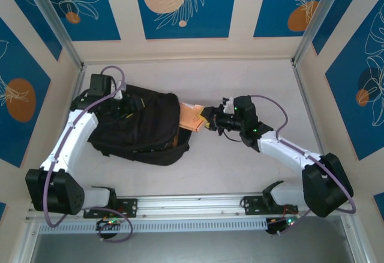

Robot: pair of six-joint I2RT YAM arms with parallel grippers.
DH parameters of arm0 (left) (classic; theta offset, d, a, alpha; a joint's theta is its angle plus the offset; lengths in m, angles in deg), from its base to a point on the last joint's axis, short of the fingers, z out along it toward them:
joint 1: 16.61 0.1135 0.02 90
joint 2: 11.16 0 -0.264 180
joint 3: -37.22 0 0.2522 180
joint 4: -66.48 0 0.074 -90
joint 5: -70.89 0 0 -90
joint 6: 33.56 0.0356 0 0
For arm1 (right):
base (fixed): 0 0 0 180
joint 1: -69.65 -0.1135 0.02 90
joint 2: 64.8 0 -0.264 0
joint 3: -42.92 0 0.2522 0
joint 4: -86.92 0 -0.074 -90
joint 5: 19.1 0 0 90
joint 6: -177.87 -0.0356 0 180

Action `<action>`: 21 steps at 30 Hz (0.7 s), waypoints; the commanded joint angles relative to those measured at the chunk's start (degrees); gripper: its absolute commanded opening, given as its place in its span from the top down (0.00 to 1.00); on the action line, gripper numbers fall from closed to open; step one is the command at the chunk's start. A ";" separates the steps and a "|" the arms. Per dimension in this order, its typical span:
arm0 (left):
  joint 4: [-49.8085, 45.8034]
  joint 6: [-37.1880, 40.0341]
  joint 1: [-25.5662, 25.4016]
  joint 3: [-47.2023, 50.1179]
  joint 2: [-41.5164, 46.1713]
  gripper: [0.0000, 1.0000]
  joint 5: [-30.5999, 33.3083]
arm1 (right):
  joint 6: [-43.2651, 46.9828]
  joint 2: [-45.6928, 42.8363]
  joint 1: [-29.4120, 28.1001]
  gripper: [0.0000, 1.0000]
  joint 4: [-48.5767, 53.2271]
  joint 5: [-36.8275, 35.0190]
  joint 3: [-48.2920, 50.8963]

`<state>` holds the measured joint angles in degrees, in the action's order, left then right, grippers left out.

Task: Pack the student bag
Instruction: Place the book in the student bag.

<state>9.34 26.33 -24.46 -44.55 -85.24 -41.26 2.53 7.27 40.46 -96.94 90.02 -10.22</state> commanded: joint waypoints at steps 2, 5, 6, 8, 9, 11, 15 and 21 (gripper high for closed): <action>-6.35 4.99 -8.67 -4.05 2.08 0.40 8.19 | 0.90 -2.64 -1.00 1.00 -8.67 1.72 1.24; -8.44 6.12 -16.40 -6.99 0.60 0.37 11.93 | 2.25 -2.38 -2.03 1.00 -9.12 2.05 1.58; -8.64 5.92 -18.22 -7.74 0.07 0.35 11.87 | 2.59 -2.38 -2.33 1.00 -9.06 1.84 1.63; -8.57 5.07 -21.19 -8.98 -0.86 0.33 11.96 | 3.39 -2.38 -3.09 1.00 -8.12 1.65 1.32; -8.57 4.61 -22.05 -9.58 -1.05 0.33 12.57 | 3.80 -2.43 -3.24 1.00 -7.63 1.63 1.20; -8.66 3.92 -23.11 -10.66 -0.91 0.33 13.55 | 4.10 -2.46 -3.59 1.00 -7.25 1.46 1.08; -9.76 3.76 -23.21 -12.17 -1.32 0.32 15.76 | 4.35 -2.68 -3.90 1.00 -7.10 1.19 1.13; -9.03 3.30 -23.31 -12.04 -1.70 0.33 16.09 | 4.48 -2.23 -4.63 1.00 -7.35 1.11 0.67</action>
<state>1.21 29.82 -47.28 -55.13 -86.18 -26.66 5.68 6.07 36.77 -101.58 89.99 -8.67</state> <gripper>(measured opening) 0.672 0.208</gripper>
